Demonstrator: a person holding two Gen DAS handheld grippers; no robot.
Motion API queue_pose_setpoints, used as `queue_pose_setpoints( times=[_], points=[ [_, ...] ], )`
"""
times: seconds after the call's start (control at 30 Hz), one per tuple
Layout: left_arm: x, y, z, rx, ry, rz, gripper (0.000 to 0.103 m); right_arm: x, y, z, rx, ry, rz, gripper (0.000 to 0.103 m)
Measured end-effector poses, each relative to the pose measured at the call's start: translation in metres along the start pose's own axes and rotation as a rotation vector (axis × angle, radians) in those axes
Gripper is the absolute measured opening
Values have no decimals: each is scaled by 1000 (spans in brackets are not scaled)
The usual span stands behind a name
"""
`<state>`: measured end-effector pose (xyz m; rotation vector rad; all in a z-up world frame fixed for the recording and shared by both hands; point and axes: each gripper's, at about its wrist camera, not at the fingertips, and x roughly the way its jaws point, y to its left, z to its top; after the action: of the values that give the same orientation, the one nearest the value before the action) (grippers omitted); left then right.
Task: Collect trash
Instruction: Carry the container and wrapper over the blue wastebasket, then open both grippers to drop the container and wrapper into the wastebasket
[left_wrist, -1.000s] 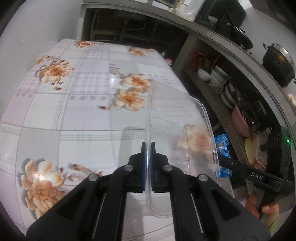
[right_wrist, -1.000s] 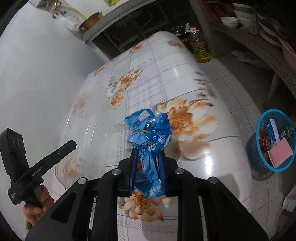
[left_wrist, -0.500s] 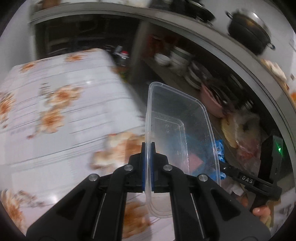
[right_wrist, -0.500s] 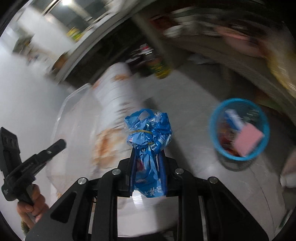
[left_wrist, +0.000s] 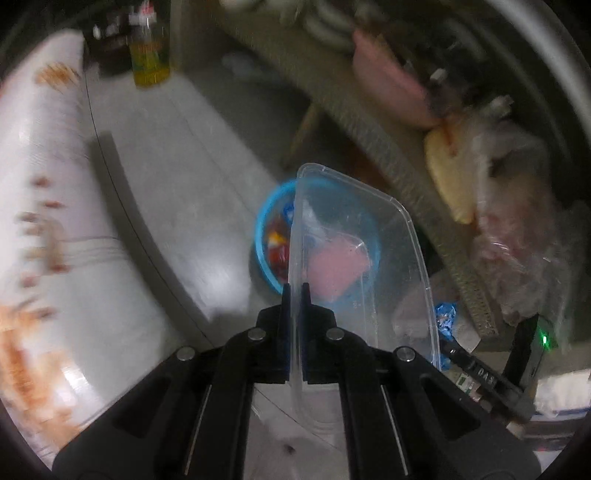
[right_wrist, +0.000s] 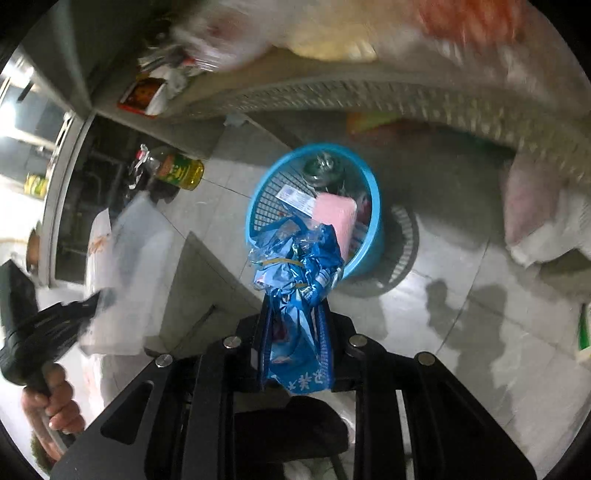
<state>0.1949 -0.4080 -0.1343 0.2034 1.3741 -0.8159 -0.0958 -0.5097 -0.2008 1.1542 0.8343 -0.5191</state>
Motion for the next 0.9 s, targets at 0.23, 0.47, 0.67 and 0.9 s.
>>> queue_pose_setpoints(
  times=[0.23,0.47,0.67,0.9],
  points=[
    [102,6,32,-152,178,65,2,62,-20,17,96,61,24,22],
    [159,14,53,-271,185,76,22,78,-27,19,117,80,18,22],
    [182,16,53,-295,238,94,44,77,-38,17,106,82,-22,22],
    [162,19,62,-320,186,46,45,76,-19,22,27,63,-30,23]
  ],
)
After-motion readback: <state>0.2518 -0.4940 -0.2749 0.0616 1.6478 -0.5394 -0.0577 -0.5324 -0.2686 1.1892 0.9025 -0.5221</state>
